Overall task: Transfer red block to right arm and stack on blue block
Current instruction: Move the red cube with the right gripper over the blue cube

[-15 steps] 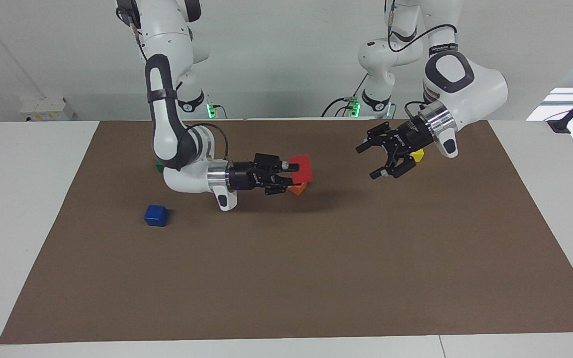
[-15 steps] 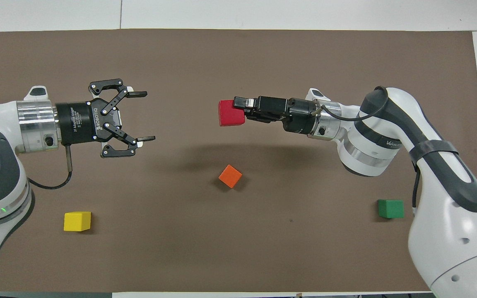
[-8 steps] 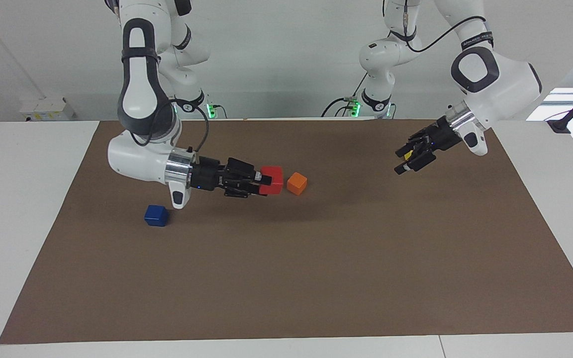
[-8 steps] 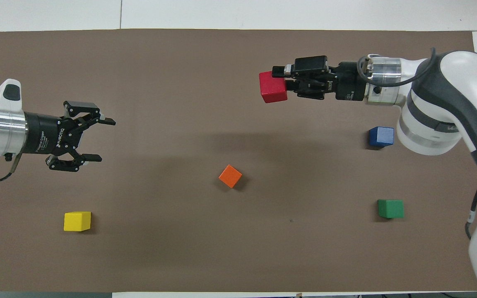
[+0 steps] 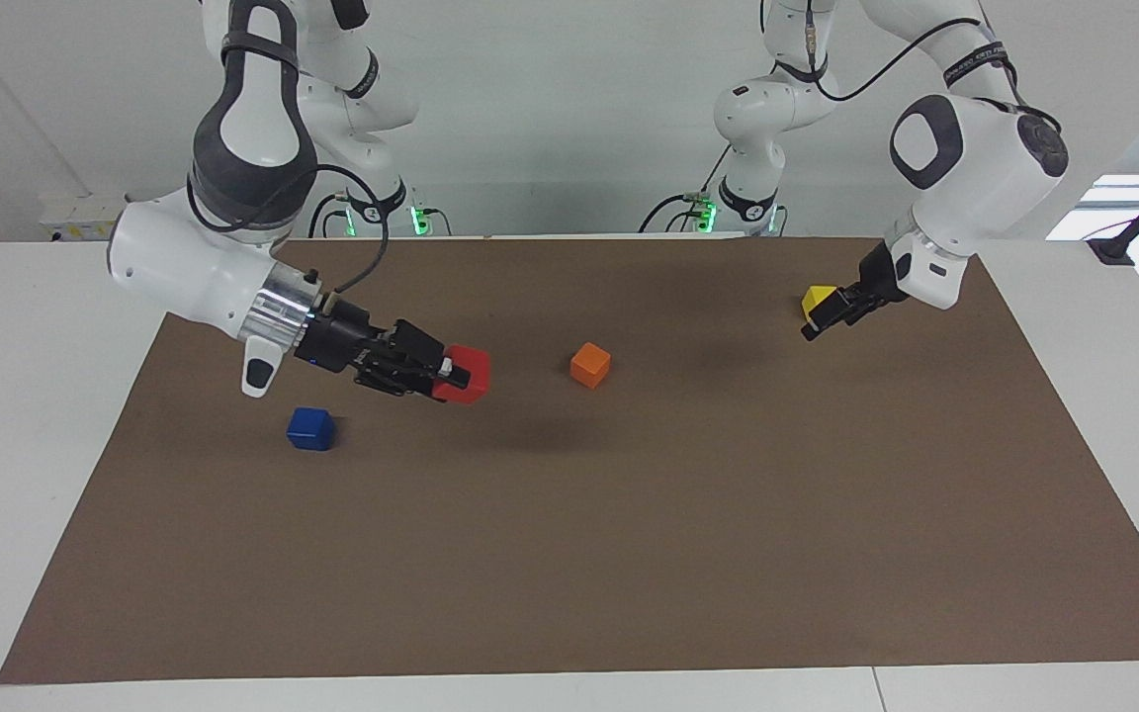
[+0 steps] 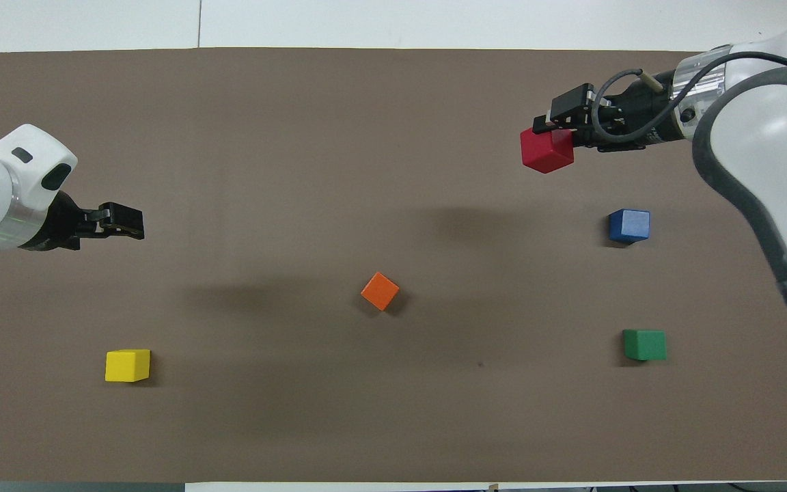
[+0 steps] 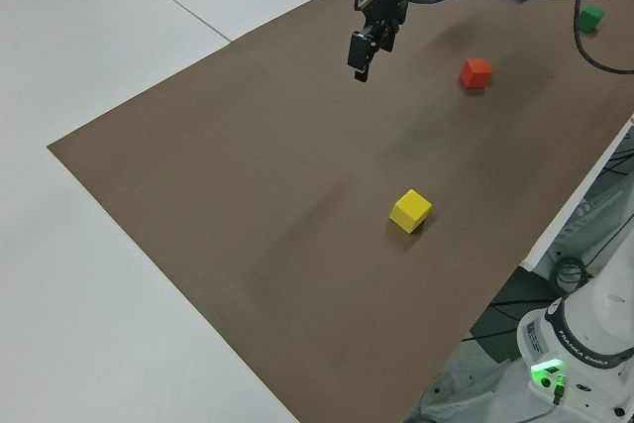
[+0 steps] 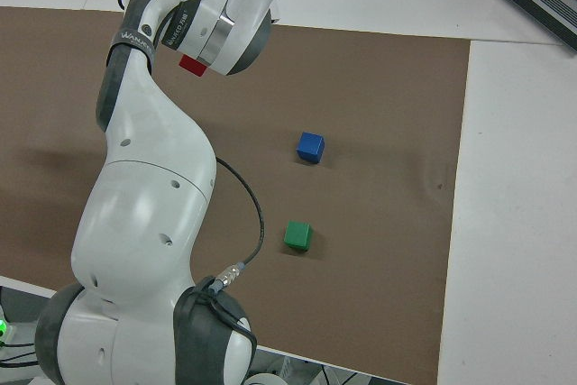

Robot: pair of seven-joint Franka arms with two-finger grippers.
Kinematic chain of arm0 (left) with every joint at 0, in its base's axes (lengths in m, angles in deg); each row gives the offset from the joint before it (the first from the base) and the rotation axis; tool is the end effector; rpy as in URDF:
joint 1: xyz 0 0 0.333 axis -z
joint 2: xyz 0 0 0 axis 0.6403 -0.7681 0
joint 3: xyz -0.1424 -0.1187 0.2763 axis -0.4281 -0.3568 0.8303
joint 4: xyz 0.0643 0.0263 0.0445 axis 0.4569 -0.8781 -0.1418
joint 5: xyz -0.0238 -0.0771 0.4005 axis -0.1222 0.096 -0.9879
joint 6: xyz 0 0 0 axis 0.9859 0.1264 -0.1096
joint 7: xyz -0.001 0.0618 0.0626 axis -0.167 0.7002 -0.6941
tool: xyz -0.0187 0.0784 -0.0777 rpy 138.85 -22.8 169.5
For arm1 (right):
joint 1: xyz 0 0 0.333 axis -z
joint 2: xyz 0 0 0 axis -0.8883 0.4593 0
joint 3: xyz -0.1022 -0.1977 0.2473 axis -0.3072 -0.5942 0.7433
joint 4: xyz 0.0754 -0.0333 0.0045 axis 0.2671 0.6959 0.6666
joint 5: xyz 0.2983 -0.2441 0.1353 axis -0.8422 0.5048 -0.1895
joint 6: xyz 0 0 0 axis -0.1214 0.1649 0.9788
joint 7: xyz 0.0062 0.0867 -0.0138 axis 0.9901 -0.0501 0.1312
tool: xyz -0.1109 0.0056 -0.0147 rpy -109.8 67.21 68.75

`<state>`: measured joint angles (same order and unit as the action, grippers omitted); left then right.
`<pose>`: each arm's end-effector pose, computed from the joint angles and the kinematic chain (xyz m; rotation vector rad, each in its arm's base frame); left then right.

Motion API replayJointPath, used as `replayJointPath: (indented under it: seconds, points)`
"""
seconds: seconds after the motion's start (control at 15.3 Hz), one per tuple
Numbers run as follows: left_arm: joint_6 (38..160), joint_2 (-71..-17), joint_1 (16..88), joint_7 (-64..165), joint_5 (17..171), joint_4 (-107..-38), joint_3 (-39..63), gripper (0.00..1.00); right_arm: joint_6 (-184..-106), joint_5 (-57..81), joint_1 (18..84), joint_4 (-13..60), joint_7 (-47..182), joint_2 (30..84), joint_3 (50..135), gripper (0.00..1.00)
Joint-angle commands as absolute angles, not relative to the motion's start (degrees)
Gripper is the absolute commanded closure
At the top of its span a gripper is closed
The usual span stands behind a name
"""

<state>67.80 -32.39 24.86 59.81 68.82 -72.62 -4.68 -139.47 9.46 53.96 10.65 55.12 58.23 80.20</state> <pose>0.5653 -0.0450 0.5102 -3.1249 -0.0493 0.0179 0.6759 0.0888 0.5028 -2.5994 0.2585 -0.0727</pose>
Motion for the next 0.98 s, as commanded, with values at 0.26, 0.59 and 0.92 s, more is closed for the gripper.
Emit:
replayJointPath:
  seconds: [0.26,0.59,0.92]
  points:
    - [57.37,-35.17,25.05,69.35,61.48,-62.78,-3.89,0.00,-135.28,33.63,56.68,11.80,56.83,57.54,80.27,1.00]
    - [53.03,-37.73,23.99,69.35,59.90,-57.82,-3.45,0.00,-142.37,41.12,56.86,20.49,57.63,54.38,80.27,1.00]
    - [50.30,-39.05,35.76,69.44,61.03,-52.82,10.52,0.00,-155.39,41.03,58.08,32.36,58.16,50.95,80.27,1.00]
